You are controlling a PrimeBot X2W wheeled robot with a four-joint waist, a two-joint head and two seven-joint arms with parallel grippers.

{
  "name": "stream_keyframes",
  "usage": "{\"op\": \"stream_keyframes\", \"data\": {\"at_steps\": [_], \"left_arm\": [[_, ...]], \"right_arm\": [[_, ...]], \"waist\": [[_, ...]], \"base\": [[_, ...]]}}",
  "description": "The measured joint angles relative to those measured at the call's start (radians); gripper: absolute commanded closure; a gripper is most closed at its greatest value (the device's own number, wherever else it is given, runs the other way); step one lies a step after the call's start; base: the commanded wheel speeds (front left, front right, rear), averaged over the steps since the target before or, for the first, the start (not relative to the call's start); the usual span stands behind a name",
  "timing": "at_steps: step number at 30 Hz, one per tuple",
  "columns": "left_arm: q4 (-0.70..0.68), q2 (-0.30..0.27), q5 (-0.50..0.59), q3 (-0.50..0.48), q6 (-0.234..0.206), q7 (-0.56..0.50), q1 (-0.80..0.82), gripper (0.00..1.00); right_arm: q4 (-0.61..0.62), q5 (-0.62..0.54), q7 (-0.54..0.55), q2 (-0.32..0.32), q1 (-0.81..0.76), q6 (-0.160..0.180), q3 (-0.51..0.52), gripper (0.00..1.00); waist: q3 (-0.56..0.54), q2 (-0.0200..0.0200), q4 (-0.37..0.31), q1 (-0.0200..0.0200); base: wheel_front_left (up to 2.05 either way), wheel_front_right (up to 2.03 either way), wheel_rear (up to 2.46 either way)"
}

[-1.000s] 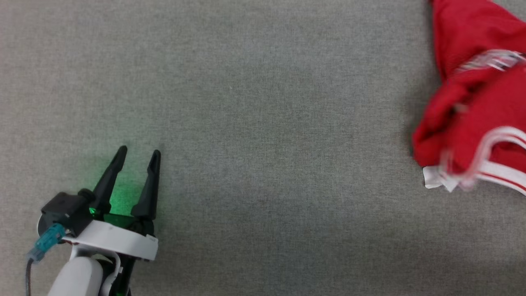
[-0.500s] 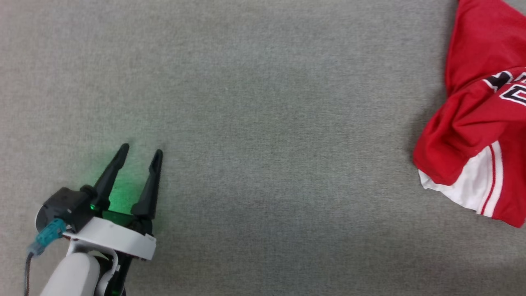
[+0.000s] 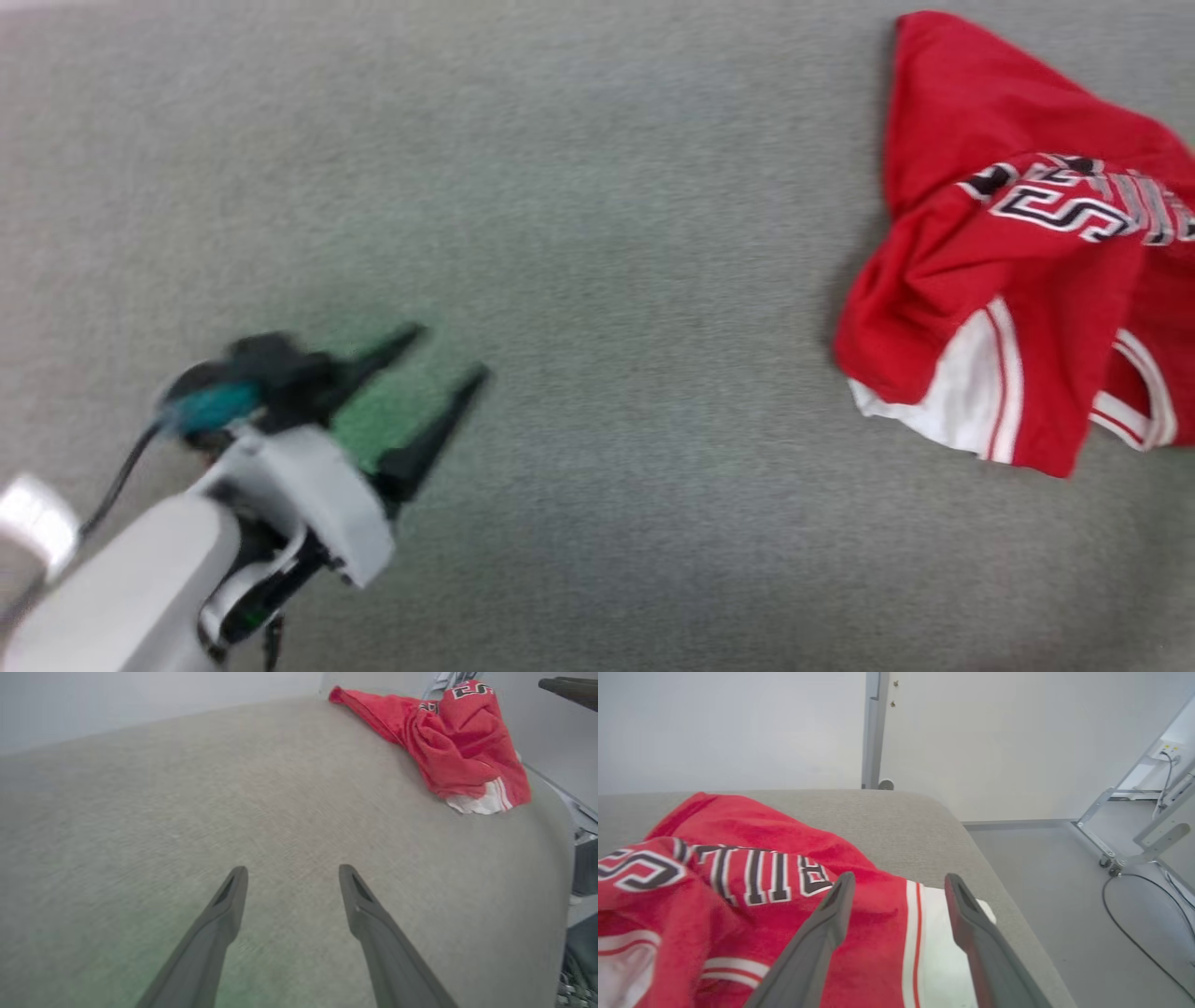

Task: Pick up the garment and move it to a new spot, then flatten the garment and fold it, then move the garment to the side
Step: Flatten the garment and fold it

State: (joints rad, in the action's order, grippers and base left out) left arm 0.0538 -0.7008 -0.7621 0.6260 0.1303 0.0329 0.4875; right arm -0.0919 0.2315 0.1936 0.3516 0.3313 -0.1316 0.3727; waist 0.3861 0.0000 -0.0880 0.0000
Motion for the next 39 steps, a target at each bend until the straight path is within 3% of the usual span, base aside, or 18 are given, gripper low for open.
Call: {"op": "stream_keyframes", "data": {"at_steps": [5, 8, 12, 15, 19, 39], "left_arm": [[-0.076, -0.028, -0.206, 0.194, 0.001, -0.351, 0.170, 0.00], [-0.068, 0.023, -0.272, 0.254, 0.000, -0.499, 0.262, 0.00], [0.039, 0.142, -0.269, 0.306, -0.026, -0.583, 0.329, 0.00], [0.118, 0.224, -0.273, 0.315, -0.053, -0.598, 0.360, 0.00], [0.188, 0.291, -0.275, 0.323, -0.060, -0.606, 0.400, 0.00], [0.438, 0.472, -0.206, 0.378, -0.037, -0.534, 0.516, 0.00]], "right_arm": [[0.064, 0.010, -0.053, -0.054, -0.013, 0.000, -0.081, 0.00], [0.095, 0.009, -0.068, -0.083, -0.014, 0.000, -0.101, 0.00], [0.121, 0.009, -0.077, -0.104, -0.013, 0.000, -0.117, 0.00], [0.134, 0.012, -0.090, -0.114, -0.005, 0.000, -0.127, 0.00], [0.133, 0.015, -0.106, -0.120, 0.009, 0.000, -0.133, 0.00], [0.119, 0.030, -0.138, -0.151, 0.052, 0.000, -0.225, 0.00]], "waist": [[-0.021, 0.0000, -0.048, 0.0000], [-0.029, 0.0001, -0.075, 0.0000], [-0.030, 0.0001, -0.111, 0.0000], [-0.021, 0.0000, -0.140, 0.0000], [-0.004, 0.0000, -0.180, 0.0000], [0.062, 0.0000, -0.311, 0.0000]], "base": [[0.00, 0.00, 0.00], [0.00, 0.00, 0.00], [0.00, 0.00, 0.00], [0.00, 0.00, 0.00], [0.00, 0.00, 0.00], [0.00, 0.00, 0.00]]}}
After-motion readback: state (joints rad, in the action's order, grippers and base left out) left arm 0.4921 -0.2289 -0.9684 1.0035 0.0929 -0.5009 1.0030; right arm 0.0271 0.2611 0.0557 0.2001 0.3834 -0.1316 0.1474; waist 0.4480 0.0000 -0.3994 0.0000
